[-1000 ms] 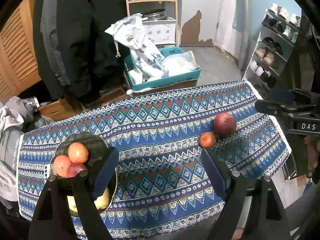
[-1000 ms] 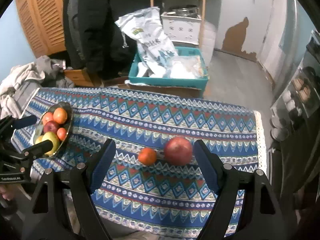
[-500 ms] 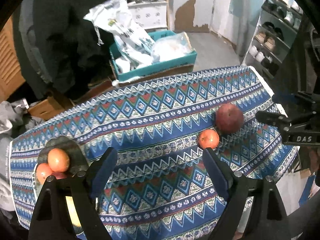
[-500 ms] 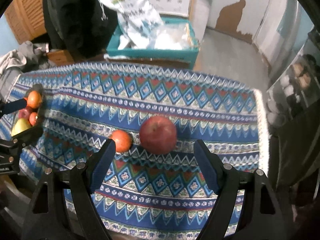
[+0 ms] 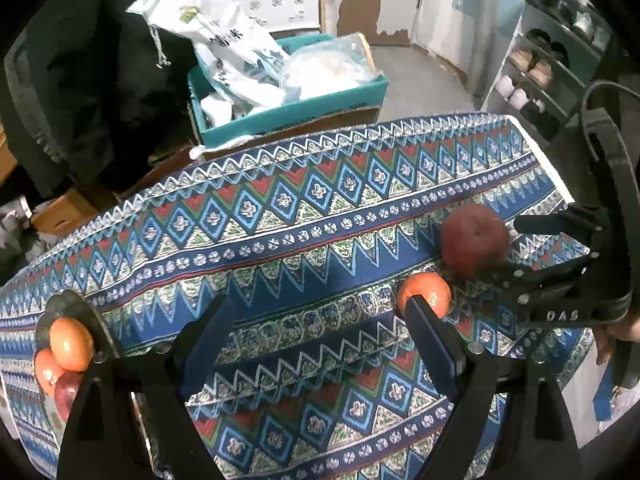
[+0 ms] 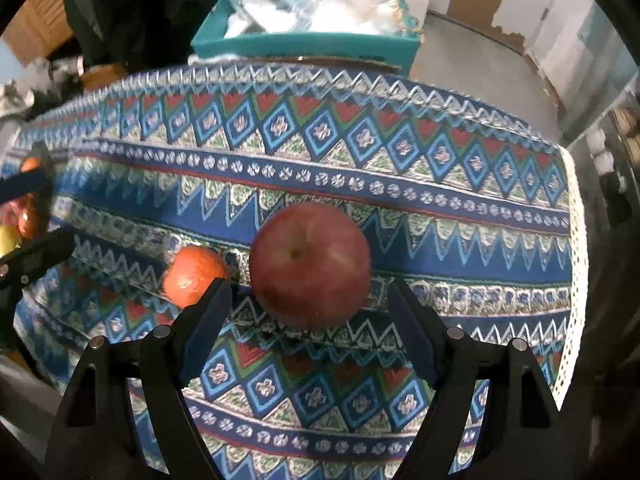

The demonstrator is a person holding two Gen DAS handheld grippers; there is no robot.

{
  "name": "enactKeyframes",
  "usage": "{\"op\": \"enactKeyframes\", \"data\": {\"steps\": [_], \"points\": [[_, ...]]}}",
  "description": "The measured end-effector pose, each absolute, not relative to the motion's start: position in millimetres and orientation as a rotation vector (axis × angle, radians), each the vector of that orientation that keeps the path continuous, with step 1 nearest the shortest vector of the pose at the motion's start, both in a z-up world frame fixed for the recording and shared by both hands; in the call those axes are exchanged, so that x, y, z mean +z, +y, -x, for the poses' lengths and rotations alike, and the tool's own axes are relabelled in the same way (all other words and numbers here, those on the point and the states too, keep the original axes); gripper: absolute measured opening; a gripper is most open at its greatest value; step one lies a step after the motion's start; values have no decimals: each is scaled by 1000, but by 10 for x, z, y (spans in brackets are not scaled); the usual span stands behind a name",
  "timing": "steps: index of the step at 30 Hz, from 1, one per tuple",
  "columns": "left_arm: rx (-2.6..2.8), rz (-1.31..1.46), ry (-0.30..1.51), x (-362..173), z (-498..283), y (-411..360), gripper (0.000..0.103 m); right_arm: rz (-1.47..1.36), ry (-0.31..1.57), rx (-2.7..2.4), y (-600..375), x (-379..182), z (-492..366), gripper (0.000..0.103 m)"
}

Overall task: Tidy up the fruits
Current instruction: 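Grasp the red apple with the right tool while the left tool grasps the tangerine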

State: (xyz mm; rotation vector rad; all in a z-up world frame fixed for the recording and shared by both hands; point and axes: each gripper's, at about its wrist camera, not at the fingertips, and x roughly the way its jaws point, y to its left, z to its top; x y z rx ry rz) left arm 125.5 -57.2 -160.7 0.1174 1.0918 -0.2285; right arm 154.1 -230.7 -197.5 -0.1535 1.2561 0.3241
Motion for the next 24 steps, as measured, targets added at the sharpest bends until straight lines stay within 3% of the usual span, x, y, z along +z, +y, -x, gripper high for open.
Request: {"op": "enactKeyframes", "data": {"steps": [11,13,24], "points": [[-255,-82,1157,-1867,-1375,-628,88,141,1290,331,-2271,-2320,-1690,79],[-262,-70,1162,-1881,-1384,-633,88,120,1299,351,-2252,-2350,-1698,75],[-326,1,1188,-1949,-1398,-828,88,72,1248,285,-2560,-2169,-1469,74]]}}
